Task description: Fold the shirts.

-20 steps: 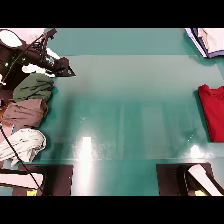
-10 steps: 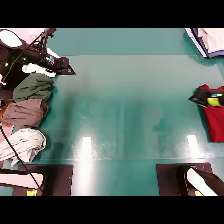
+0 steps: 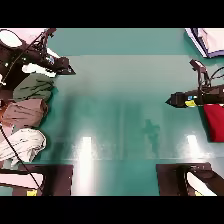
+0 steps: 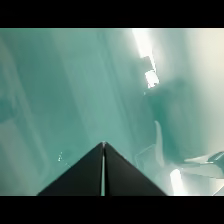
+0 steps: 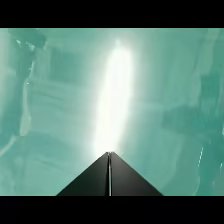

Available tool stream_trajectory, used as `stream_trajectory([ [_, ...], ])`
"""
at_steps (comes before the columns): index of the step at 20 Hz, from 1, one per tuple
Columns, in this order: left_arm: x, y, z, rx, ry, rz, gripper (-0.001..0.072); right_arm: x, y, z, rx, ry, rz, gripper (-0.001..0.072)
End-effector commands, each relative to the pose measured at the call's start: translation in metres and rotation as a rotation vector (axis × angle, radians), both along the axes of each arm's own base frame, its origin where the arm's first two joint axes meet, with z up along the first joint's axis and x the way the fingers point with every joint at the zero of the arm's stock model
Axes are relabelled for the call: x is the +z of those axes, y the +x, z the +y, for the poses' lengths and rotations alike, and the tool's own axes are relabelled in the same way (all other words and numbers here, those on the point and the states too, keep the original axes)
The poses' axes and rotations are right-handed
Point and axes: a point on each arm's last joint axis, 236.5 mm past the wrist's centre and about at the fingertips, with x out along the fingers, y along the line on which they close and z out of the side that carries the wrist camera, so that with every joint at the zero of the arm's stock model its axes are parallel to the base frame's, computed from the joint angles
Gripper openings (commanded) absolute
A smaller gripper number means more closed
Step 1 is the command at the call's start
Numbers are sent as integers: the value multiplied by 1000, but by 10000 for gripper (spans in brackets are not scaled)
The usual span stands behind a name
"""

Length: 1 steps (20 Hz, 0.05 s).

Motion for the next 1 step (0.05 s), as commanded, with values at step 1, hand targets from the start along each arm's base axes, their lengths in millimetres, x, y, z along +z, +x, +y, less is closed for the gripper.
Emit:
stream_trajectory([
  [1, 0, 0, 0, 0, 0, -1, 24, -1, -5, 6, 22, 2, 14, 17],
])
